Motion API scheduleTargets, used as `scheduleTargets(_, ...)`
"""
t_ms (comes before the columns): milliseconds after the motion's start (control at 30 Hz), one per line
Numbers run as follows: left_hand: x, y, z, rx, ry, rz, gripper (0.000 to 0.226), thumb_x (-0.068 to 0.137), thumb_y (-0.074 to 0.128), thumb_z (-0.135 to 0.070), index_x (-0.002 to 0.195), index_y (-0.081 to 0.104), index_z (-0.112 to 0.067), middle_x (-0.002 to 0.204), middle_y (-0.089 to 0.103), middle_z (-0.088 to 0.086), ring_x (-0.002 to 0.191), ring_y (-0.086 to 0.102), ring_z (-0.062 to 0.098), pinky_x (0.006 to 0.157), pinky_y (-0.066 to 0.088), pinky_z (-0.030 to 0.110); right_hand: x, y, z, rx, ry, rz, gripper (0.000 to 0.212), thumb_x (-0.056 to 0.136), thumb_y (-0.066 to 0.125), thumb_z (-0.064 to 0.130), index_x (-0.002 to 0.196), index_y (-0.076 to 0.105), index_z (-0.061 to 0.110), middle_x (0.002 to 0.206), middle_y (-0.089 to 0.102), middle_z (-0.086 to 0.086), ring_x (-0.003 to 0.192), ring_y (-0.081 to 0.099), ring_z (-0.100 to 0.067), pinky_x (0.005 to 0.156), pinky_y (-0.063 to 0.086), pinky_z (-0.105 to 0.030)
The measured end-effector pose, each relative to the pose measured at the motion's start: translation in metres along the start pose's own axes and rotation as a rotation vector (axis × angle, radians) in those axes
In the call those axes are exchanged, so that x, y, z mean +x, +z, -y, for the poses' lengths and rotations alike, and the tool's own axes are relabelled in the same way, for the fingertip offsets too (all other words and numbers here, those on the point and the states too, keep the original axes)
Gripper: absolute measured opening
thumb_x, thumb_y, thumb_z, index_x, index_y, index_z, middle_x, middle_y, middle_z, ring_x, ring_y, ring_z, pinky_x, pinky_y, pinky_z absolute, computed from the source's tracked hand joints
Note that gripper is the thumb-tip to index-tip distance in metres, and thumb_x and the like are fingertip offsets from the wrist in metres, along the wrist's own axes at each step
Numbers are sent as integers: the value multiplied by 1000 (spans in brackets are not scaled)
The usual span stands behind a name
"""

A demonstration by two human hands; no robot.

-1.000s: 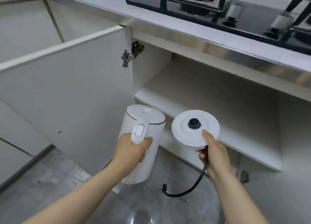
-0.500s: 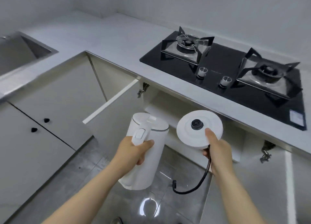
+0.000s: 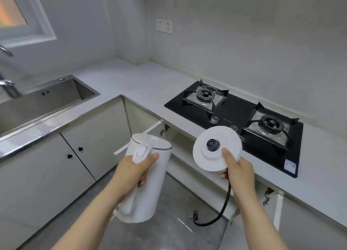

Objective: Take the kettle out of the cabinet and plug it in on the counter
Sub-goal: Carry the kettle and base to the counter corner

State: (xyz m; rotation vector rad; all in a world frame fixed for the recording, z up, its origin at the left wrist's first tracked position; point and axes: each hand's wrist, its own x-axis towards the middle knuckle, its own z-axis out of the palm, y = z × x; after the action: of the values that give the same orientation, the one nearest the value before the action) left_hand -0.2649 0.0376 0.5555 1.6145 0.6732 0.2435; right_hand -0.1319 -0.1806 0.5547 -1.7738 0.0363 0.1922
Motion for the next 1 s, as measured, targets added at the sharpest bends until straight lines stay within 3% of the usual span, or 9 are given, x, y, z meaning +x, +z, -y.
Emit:
scheduleTargets(100, -12, 2, -4, 14, 14, -22, 53, 79, 70, -43, 49, 33, -18, 43, 35, 4, 44, 32, 20, 52, 31, 29, 1, -2, 8, -19, -26, 44, 32, 91, 57, 34, 80, 68, 6, 66, 64, -4, 39, 52, -6, 45, 45, -18)
scheduleTargets(533, -15, -13, -24, -18, 22, -105, 56, 71, 61, -60, 48, 36, -14, 40, 37, 4, 42, 37, 19, 53, 35, 27, 11, 33, 44, 16, -90, 141, 29, 91, 58, 34, 76, 69, 12, 64, 66, -4, 39, 50, -8, 54, 47, -31)
scheduleTargets(733, 4, -92, -26, -89, -36, -112, 63, 67, 48, -75, 47, 38, -15, 40, 35, 5, 40, 37, 20, 51, 35, 28, 5, 112, 68, 36, -111, 189, 28, 91, 57, 34, 74, 68, 14, 68, 67, -6, 40, 52, -9, 53, 46, -30)
scheduleTargets(1000, 35, -218, -23, 25, 37, -205, 62, 82, 50, -61, 48, 37, -12, 38, 36, 6, 39, 37, 18, 51, 35, 26, -26, 240, 94, 94, -101, 215, 28, 92, 57, 33, 76, 67, 12, 64, 62, -3, 42, 52, -6, 55, 47, -29)
